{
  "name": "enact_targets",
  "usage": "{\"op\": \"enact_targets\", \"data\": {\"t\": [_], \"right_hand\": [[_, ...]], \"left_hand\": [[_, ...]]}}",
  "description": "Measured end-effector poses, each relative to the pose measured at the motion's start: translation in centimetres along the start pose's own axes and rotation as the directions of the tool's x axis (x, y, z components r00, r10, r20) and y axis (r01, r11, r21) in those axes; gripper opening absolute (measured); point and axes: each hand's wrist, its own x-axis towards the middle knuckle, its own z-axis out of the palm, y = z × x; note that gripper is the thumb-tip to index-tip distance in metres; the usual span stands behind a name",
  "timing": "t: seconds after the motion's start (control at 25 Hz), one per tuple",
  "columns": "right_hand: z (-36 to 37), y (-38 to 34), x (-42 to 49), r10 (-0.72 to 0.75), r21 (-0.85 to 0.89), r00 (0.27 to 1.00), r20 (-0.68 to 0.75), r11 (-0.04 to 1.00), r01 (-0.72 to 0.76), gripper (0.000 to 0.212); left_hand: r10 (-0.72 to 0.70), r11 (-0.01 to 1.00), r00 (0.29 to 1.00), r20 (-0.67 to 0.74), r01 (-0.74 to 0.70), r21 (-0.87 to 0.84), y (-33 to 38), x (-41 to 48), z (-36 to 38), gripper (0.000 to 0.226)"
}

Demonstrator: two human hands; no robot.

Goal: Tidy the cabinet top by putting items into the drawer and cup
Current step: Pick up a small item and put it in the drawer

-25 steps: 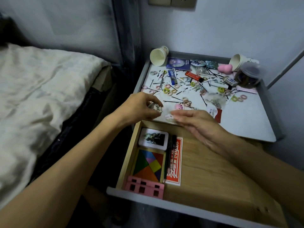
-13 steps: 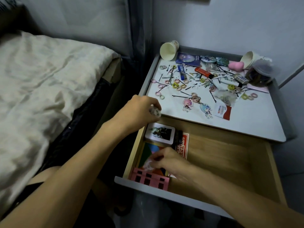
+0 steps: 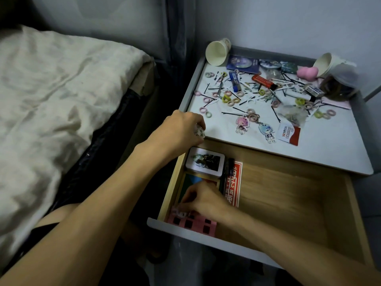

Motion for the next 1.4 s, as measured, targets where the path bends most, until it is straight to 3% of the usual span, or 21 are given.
{"op": "enact_targets", "data": {"t": [0.4,0.56,0.64,0.72,0.84,1.04,1.12,1.24,1.4], "right_hand": [[1.1,0.3,-0.1,-0.053,-0.124,0.999,0.009,0.991,0.054,0.024],[-0.8,0.3,-1.2,-0.050,0.002,0.995,-0.082,0.999,0.050,0.009],[-3.4,-0.1,-2.1,0.005,0.212,0.977,-0.214,0.976,0.042,0.009],[-6.4,-0.7,-2.9,0.088,0.495,0.950,-0.298,0.866,0.075,0.016],[-8.6,-1.4,-3.2,0.100,0.723,0.961,-0.259,0.680,0.123,0.025],[-8.8,-1.7,-3.3,0.156,0.785,0.942,-0.298,0.601,0.150,0.012],[-9.4,-1.6,-3.6,0.197,0.852,0.945,-0.261,0.507,0.130,0.010],[-10.1,-1.4,-3.8,0.238,0.930,0.955,-0.178,0.357,0.085,0.018],[-10.3,-1.3,-4.0,0.244,0.958,0.964,-0.103,0.286,0.030,0.013]], "left_hand": [[0.026,0.999,0.994,0.107,-0.031,0.044,0.4,0.2,0.5,0.027],[0.050,0.996,0.991,0.124,-0.058,0.062,0.5,0.0,0.6,0.026],[0.065,0.994,0.990,0.128,-0.076,0.083,0.6,-0.3,0.7,0.028],[0.093,0.991,0.987,0.129,-0.104,0.084,1.0,-0.4,1.1,0.035],[0.143,0.984,0.981,0.132,-0.155,0.083,2.0,-0.4,2.4,0.049],[0.250,0.951,0.955,0.162,-0.273,0.145,3.9,-0.6,3.8,0.064],[0.246,0.956,0.962,0.117,-0.260,0.134,4.1,-0.6,3.7,0.067],[0.265,0.962,0.964,0.025,-0.266,0.060,4.3,-0.7,3.5,0.056],[0.263,0.964,0.965,-0.018,-0.263,-0.039,4.3,-0.6,3.5,0.042]]}}
